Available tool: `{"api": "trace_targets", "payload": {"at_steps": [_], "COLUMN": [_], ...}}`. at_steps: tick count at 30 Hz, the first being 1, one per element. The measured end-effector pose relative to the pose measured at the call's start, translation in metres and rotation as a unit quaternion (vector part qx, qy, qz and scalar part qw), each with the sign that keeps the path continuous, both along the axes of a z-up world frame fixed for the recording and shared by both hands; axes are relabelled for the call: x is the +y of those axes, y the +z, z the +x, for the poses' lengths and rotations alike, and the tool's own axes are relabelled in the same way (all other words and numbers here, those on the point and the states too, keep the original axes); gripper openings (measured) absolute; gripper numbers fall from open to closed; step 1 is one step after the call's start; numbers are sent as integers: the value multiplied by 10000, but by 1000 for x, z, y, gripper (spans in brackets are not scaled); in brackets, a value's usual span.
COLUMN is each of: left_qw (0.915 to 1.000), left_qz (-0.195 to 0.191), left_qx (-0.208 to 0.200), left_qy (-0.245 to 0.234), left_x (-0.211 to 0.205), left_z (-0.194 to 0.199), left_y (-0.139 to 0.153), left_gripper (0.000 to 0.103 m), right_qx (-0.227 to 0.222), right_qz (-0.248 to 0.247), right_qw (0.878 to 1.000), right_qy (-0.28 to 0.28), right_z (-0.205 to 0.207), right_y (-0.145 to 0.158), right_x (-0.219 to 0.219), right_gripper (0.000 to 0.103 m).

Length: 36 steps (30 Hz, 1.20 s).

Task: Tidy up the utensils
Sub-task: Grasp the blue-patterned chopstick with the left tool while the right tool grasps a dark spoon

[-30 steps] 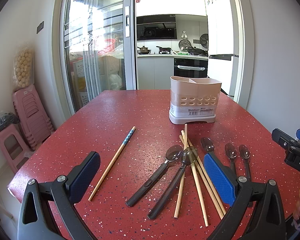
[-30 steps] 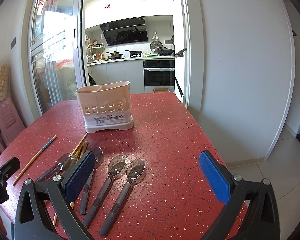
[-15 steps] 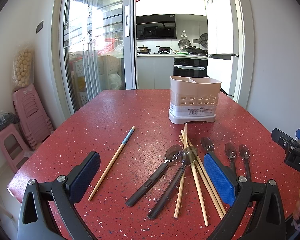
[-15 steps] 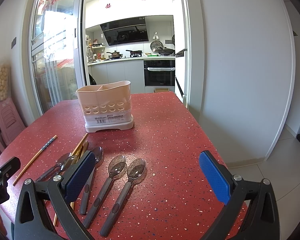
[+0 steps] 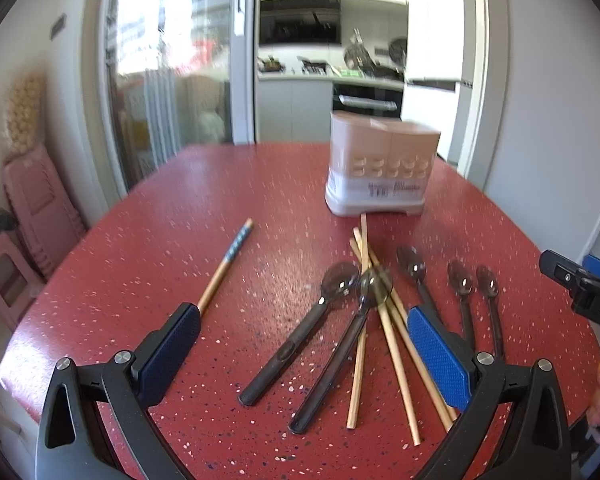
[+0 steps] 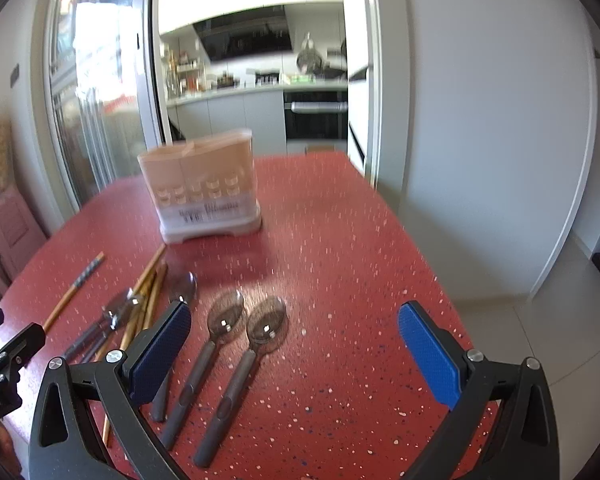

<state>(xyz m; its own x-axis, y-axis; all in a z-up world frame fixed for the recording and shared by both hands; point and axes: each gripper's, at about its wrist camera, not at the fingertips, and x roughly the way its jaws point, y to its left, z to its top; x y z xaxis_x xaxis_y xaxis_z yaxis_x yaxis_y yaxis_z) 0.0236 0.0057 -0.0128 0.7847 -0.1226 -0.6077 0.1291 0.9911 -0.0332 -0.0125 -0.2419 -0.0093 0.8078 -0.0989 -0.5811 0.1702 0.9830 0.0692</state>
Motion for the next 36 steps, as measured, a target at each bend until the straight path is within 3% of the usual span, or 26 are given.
{"api": "trace_targets", "payload": {"at_steps": [6,11,18,21,27,32,36], "left_qw": [9974,9931,9845,9804,9700,9669,9648], "left_qz": [533,797,1081,1213,1516,1299,992], "left_qx": [470,851,1321,1490,1856,2162,2395], "left_qy": [-125,-149,-392,-444,-401,-378,-434], "left_x": [14,26,31,31,33,44,49], "left_z": [44,82,121,132,155,168,175], "left_y": [-3,-10,-26,-33,-46,-51,-50], "left_gripper": [103,103,103,103,103,103,103], "right_qx": [1160,2058,3097,3358,3594,3643,3632], "right_qz": [288,630,1037,1098,408,299,253], "right_qw": [9922,9751,9441,9347,9312,9291,9286], "right_qy": [364,537,440,374,457,564,718], "right_z": [36,64,91,94,101,101,101], "right_y": [-12,-24,-53,-62,-65,-63,-58], "right_x": [-5,-5,1,4,29,37,45], "right_gripper": [103,100,76,71,68,60,38]}}
